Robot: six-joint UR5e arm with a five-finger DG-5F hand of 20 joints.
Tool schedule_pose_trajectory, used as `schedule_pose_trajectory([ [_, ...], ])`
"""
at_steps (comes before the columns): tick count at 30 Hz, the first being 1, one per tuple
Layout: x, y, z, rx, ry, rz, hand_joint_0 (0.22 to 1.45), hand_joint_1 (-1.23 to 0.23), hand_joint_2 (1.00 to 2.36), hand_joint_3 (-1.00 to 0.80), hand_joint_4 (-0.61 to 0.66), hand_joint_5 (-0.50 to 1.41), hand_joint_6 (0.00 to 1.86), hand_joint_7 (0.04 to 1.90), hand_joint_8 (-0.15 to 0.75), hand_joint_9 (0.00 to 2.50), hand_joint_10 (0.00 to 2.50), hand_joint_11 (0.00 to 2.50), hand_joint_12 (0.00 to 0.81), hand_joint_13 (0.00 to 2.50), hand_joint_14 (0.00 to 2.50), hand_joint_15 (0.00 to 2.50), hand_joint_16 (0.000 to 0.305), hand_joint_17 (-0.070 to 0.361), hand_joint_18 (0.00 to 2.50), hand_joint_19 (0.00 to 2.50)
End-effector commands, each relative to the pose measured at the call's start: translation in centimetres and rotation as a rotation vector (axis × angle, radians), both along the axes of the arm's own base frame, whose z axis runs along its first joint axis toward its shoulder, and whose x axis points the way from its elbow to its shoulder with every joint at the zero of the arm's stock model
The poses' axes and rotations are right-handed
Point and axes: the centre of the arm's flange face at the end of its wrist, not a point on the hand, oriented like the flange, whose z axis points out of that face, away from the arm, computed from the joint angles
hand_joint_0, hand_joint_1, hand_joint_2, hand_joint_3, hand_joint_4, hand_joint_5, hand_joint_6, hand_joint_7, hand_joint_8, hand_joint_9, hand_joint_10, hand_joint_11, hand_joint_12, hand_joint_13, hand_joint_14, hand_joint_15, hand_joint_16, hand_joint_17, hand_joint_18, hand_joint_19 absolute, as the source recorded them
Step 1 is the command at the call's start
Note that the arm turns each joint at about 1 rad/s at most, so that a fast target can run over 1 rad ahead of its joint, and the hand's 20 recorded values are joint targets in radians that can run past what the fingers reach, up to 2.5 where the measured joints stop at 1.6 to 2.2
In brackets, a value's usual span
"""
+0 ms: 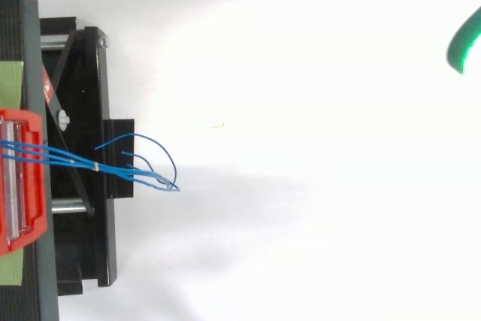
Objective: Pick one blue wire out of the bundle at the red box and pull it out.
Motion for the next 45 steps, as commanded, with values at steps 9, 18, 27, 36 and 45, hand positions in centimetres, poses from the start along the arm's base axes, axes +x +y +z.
schedule_pose_trajectory([
  [9,4.3,0.7,-4.4,-0.005,-0.048,-0.014,0.47,-0.41,1.00,-0.50,0.20,-0.23,0.50,0.64,0.242,0.30,0.00,0.00,0.343,0.00,0.00,0.06,0.063,0.141,0.00,0.24],
  [18,4.9,1.6,-4.1,-0.109,-0.070,-0.086,0.50,-0.53,1.00,-0.50,0.21,-0.21,0.50,0.77,0.245,0.35,0.00,0.07,0.343,0.00,0.00,0.09,0.060,0.135,0.00,0.26],
  [27,6.0,2.9,-5.8,-0.211,-0.039,-0.116,0.52,-0.68,1.00,-0.50,0.25,-0.17,0.50,0.80,0.253,0.57,0.01,0.14,0.339,0.16,0.00,0.08,0.058,0.130,0.00,0.27],
  [36,10.7,4.4,-10.6,-0.218,-0.048,-0.136,0.57,-0.73,1.00,-0.50,0.28,-0.12,0.50,0.94,0.255,0.68,0.01,0.19,0.330,0.22,0.00,0.09,0.055,0.123,0.07,0.30],
  [45,14.8,5.2,-11.7,-0.228,-0.029,-0.191,0.56,-0.73,1.00,-0.50,0.27,-0.13,0.50,0.89,0.253,0.67,0.01,0.19,0.332,0.22,0.00,0.10,0.055,0.124,0.08,0.32],
])
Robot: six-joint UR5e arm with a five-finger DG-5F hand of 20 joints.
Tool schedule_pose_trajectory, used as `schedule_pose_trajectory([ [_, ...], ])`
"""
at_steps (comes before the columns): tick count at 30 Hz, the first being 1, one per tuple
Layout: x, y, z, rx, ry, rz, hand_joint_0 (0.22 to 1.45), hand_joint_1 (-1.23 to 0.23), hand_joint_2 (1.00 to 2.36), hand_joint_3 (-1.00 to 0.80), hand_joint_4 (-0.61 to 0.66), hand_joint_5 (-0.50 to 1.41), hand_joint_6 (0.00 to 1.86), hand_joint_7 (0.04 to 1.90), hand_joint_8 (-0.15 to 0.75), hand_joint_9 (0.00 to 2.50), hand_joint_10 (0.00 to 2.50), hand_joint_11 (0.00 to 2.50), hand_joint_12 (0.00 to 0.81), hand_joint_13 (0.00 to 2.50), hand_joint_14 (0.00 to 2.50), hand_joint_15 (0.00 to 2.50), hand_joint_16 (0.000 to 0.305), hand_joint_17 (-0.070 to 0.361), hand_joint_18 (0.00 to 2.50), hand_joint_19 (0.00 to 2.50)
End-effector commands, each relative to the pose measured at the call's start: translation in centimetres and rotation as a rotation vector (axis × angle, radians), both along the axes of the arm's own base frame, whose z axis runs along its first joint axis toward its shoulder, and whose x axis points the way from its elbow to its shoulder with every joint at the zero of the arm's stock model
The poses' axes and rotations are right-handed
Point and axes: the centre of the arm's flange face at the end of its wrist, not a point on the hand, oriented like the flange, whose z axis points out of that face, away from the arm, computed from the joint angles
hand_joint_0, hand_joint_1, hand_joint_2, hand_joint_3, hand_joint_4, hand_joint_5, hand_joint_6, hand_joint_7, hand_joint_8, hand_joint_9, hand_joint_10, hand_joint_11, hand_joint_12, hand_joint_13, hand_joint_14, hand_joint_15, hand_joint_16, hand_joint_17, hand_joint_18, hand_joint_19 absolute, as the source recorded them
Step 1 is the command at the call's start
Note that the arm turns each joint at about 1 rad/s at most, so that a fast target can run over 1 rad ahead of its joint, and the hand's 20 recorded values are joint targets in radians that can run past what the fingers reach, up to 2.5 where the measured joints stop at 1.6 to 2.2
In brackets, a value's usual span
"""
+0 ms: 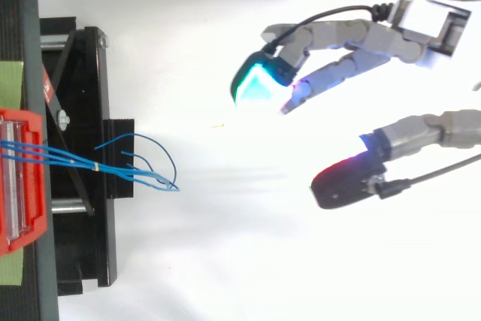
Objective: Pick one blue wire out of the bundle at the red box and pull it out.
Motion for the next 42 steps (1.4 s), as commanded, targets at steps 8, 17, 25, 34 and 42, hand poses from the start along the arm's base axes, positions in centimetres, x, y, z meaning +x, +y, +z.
schedule_pose_trajectory([
  [8,5.1,1.5,-3.0,-0.012,-0.022,-0.025,0.57,-0.73,1.00,-0.50,0.27,-0.13,0.50,0.94,0.254,0.67,0.01,0.20,0.330,0.22,0.00,0.10,0.054,0.122,0.08,0.32],
  [17,9.6,2.3,-3.6,-0.006,-0.050,-0.027,0.58,-0.74,1.00,-0.49,0.28,-0.13,0.50,0.97,0.249,0.66,0.01,0.20,0.329,0.22,0.00,0.10,0.054,0.122,0.07,0.33],
  [25,13.5,3.5,-5.1,-0.010,-0.159,-0.023,0.58,-0.73,1.00,-0.50,0.29,-0.12,0.50,0.97,0.249,0.67,0.01,0.20,0.331,0.23,0.00,0.10,0.054,0.122,0.09,0.33],
  [34,14.4,4.5,-6.1,-0.037,-0.187,-0.029,0.59,-0.73,1.00,-0.49,0.29,-0.12,0.50,0.99,0.254,0.69,0.01,0.22,0.329,0.24,0.00,0.10,0.054,0.120,0.11,0.33],
  [42,14.6,5.1,-6.7,-0.031,-0.187,-0.027,0.60,-0.72,1.00,-0.43,0.27,-0.11,0.50,1.11,0.249,0.69,0.01,0.24,0.327,0.25,0.00,0.11,0.053,0.119,0.12,0.34],
])
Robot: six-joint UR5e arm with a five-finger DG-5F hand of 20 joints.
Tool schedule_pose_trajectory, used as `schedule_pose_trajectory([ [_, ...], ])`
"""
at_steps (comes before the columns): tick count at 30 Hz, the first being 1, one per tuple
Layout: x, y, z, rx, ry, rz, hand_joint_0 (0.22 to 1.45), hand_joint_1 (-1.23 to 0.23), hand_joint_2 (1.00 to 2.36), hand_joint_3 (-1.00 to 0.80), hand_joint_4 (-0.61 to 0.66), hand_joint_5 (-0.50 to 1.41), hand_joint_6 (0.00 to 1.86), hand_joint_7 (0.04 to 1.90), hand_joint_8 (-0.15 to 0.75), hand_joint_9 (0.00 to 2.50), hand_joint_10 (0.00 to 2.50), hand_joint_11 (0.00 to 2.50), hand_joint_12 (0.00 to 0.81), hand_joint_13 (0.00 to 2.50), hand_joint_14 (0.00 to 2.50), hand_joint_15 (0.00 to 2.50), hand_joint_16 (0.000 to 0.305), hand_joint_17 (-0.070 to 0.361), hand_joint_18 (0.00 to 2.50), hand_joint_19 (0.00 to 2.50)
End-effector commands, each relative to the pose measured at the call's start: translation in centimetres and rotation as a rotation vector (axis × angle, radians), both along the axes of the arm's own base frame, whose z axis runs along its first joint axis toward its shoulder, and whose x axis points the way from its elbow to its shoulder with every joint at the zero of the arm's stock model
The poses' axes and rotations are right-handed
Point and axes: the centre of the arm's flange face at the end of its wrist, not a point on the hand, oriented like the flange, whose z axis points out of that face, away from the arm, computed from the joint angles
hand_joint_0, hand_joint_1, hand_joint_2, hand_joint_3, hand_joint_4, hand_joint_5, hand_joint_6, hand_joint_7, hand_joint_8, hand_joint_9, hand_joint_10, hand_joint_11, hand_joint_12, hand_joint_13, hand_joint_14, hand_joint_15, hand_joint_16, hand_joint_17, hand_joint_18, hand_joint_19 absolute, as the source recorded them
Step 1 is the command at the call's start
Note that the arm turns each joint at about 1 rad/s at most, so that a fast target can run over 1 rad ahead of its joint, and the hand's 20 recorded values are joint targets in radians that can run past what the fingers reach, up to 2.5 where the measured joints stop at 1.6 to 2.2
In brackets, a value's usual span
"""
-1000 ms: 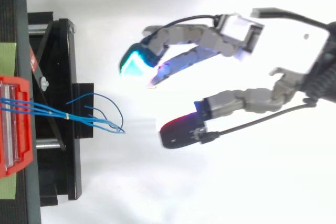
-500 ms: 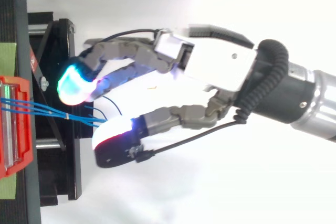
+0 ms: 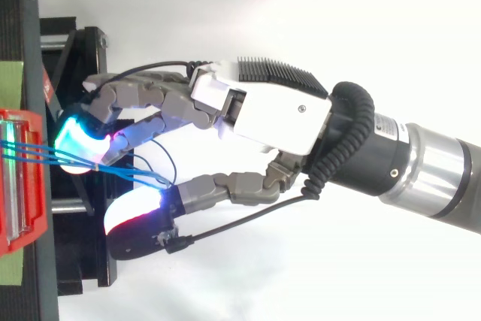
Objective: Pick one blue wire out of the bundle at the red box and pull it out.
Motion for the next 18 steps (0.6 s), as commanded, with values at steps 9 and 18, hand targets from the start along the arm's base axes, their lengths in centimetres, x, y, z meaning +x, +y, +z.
schedule_pose_trajectory([
  [9,0.6,-0.3,1.2,0.044,-0.031,0.005,0.60,-0.68,1.00,-0.43,0.33,-0.11,0.50,1.03,0.250,0.72,0.01,0.23,0.327,0.27,0.01,0.11,0.053,0.120,0.14,0.35],
  [18,0.7,-0.9,1.6,0.083,-0.021,0.024,0.64,-0.65,1.01,-0.36,0.31,-0.10,0.50,1.04,0.254,0.76,0.01,0.24,0.324,0.29,0.01,0.12,0.053,0.120,0.18,0.36],
])
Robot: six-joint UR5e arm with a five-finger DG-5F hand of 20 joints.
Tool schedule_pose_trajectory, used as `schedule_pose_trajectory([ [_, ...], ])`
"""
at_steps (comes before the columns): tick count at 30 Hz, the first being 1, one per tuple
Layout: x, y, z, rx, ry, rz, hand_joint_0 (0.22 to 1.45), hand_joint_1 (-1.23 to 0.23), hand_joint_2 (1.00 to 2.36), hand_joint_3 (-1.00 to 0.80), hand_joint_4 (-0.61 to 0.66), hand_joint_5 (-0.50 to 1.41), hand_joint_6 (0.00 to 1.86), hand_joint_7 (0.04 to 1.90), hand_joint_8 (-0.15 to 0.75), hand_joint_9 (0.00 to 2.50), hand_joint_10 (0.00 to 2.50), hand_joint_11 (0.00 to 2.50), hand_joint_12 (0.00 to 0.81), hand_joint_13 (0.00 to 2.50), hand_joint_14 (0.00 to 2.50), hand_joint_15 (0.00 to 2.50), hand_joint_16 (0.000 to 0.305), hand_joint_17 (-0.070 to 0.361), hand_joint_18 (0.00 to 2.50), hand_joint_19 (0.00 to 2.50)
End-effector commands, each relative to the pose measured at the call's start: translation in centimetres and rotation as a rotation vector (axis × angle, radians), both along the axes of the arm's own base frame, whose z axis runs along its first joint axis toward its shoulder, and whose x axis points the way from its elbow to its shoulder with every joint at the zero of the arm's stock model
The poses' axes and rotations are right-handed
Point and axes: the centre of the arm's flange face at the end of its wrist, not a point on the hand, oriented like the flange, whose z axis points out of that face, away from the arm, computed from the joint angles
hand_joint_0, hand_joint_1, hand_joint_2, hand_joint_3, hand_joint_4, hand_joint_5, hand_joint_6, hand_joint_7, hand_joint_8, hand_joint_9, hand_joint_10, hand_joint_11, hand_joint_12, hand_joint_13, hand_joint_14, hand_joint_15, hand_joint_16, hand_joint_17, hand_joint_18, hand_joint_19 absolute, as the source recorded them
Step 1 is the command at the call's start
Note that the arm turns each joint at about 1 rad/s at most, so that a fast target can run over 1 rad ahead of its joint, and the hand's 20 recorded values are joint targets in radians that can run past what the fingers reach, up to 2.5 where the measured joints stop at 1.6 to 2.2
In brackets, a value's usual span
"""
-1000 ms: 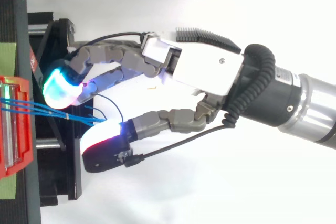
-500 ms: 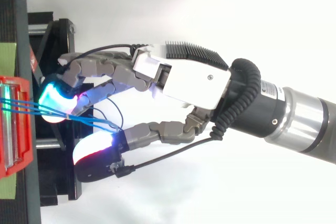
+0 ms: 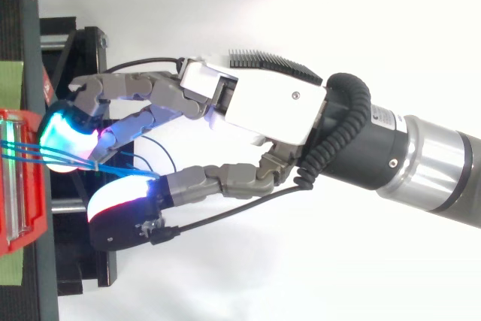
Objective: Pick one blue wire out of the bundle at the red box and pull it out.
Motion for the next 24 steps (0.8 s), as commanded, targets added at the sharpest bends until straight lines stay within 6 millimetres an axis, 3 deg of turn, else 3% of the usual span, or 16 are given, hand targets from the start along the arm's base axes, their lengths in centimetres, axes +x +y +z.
schedule_pose_trajectory([
  [1,0.11,-0.06,0.37,0.023,-0.011,0.011,0.64,-0.65,1.01,-0.34,0.30,-0.10,0.50,1.06,0.252,0.75,0.01,0.24,0.324,0.30,0.00,0.12,0.053,0.118,0.17,0.36],
  [8,0.48,0.04,0.96,0.039,-0.027,0.029,0.64,-0.67,1.01,-0.30,0.28,-0.10,0.50,1.18,0.249,0.74,0.01,0.27,0.324,0.30,0.01,0.13,0.052,0.116,0.16,0.36],
  [15,0.51,0.03,1.03,0.043,-0.030,0.028,0.64,-0.66,1.01,-0.30,0.34,-0.09,0.50,1.15,0.249,0.76,0.01,0.26,0.325,0.31,0.01,0.14,0.051,0.115,0.17,0.37],
  [24,0.33,-0.12,1.07,0.046,-0.017,0.027,0.66,-0.65,1.02,-0.26,0.30,-0.08,0.50,1.18,0.253,0.78,0.01,0.27,0.326,0.33,0.01,0.14,0.051,0.115,0.19,0.38],
])
